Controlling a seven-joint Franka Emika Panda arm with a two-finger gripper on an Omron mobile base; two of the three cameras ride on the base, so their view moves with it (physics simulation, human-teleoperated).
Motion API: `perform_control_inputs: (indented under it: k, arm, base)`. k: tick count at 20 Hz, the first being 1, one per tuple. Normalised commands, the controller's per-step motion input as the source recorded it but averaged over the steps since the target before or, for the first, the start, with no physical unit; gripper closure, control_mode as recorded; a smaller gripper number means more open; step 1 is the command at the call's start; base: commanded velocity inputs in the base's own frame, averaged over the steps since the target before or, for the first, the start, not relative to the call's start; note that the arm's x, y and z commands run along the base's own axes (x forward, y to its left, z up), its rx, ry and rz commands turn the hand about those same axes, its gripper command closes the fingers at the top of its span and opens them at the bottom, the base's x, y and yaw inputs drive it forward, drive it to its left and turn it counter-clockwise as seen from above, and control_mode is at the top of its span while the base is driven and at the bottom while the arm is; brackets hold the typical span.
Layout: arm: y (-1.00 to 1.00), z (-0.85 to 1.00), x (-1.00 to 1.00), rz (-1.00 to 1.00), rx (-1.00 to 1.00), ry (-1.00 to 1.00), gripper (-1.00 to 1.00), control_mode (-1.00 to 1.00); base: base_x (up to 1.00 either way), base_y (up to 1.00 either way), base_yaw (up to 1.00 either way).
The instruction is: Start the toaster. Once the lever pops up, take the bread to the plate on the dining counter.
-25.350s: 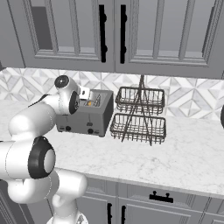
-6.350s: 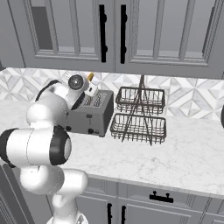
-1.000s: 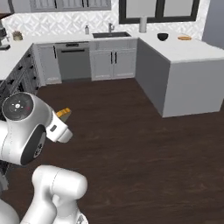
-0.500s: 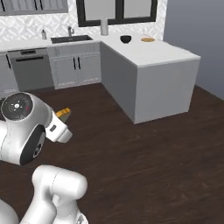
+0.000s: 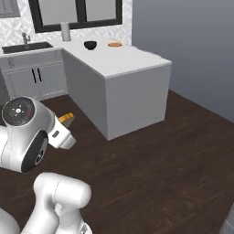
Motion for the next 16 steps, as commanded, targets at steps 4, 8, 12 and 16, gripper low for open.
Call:
perform_control_inputs:
  k: [4,8,12,16]
  arm:
    - [0.00,0.00,0.00,0.00,0.00,0.00,1.00,1.00]
    - [0.00,0.00,0.00,0.00,0.00,0.00,1.00,1.00]
    - [0.00,0.00,0.00,0.00,0.00,0.00,1.00,1.00]
    - [0.00,0.00,0.00,0.00,0.00,0.00,1.00,1.00]
  base:
    - [1.00,-0.08,-0.35]
    - [1.00,-0.02,-0.37]
    - [1.00,0.00,-0.41]
    - [1.00,0.00,-0.35]
